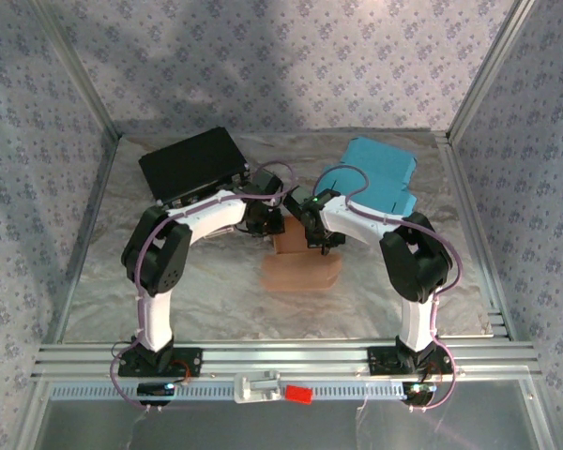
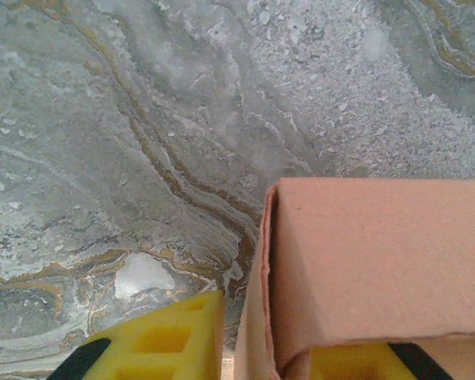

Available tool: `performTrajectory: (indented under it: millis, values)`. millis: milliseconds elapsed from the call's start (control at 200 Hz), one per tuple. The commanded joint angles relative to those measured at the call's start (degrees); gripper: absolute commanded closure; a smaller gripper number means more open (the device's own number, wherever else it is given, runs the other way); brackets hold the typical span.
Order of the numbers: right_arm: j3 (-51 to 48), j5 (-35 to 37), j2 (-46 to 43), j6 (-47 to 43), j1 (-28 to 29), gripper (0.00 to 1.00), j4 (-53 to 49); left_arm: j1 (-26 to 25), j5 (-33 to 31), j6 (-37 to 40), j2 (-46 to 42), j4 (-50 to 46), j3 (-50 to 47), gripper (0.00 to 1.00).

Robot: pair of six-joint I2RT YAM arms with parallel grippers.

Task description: Fold the paper box

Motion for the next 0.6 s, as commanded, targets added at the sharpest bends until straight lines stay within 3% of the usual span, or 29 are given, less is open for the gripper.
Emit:
performTrajectory:
  millis: [0,130,210,475,520,595]
  values:
    - [0.36,0.74,-1.4,0.4,-0.23,1.0,-1.16,-0.01,-3.46,0.8,1.03,-1.74,1.74,0.83]
    - [0.36,0.65,-1.39,0.29,-0.03,1.0,-1.33,-0.66,-6.04,0.05,1.32,-1.97,1.6,0.9]
    - [0.3,0.65,-1.39,0.36,-0.08,1.0,-1.34,-1.36,-7.46,-0.49,1.53,-2.59,1.65,1.0]
    - [0.62,-0.13,-0.96,0.42,0.09,1.0,-1.29,-2.27,-10.51,-2.27,1.5,-4.54,2.48,1.0]
    - [0.76,-0.21,-0.96,0.51,0.11,1.0,-1.33,-2.33,-10.51,-2.17,1.35,-5.03,3.09,0.95]
    - [0.91,-0.36,-0.95,0.68,0.05,1.0,-1.42,-2.34,-10.38,-2.41,0.41,-5.23,3.75,0.77]
